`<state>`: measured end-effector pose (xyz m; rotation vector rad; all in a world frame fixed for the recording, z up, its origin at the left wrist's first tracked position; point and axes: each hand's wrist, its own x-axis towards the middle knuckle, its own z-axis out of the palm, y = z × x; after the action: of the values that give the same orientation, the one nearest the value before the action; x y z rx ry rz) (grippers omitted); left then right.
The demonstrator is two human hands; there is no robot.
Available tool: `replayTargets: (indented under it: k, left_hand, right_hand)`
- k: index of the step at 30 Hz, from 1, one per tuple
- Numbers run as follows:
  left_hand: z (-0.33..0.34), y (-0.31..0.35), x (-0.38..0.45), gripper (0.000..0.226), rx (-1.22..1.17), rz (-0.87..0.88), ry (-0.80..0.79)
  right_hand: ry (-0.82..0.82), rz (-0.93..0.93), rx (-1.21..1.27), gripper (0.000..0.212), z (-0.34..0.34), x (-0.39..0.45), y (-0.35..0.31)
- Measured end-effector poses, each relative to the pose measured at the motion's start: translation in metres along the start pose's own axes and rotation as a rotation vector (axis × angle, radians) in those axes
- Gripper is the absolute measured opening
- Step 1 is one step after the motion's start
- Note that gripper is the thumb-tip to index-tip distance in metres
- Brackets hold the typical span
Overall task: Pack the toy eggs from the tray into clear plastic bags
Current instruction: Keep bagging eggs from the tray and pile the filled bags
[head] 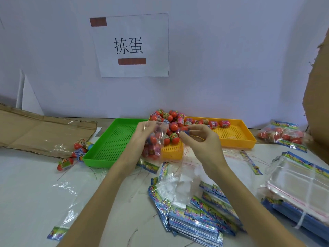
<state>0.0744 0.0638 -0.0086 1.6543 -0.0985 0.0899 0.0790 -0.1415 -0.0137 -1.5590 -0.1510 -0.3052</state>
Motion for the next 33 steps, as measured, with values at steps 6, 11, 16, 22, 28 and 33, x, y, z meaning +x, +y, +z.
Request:
replayTargets:
  k: [6,11,16,22,28,33]
  left_hand:
    - [0.010,0.000,-0.006,0.049,0.108,0.194,-0.142]
    - [0.014,0.000,-0.008,0.059,0.173,0.349,-0.163]
    - [0.018,-0.003,-0.007,0.063,0.264,0.386,-0.145]
    - [0.015,-0.004,-0.003,0.057,0.210,0.365,-0.091]
    - [0.012,-0.004,-0.004,0.047,0.153,0.360,-0.072]
    - [0.013,-0.005,-0.005,0.045,0.204,0.408,-0.031]
  right_hand:
    - [0.021,-0.202,-0.012,0.015,-0.004,-0.002,-0.026]
    - [-0.107,-0.455,-0.258,0.026,0.000,-0.006,-0.031]
    - [-0.177,-0.620,-0.577,0.031,-0.003,-0.005,-0.024]
    - [-0.187,-0.599,-0.497,0.027,-0.002,-0.005,-0.024]
    - [-0.203,-0.593,-0.651,0.030,-0.002,-0.007,-0.022]
    - [-0.228,-0.555,-0.679,0.028,-0.005,-0.005,-0.023]
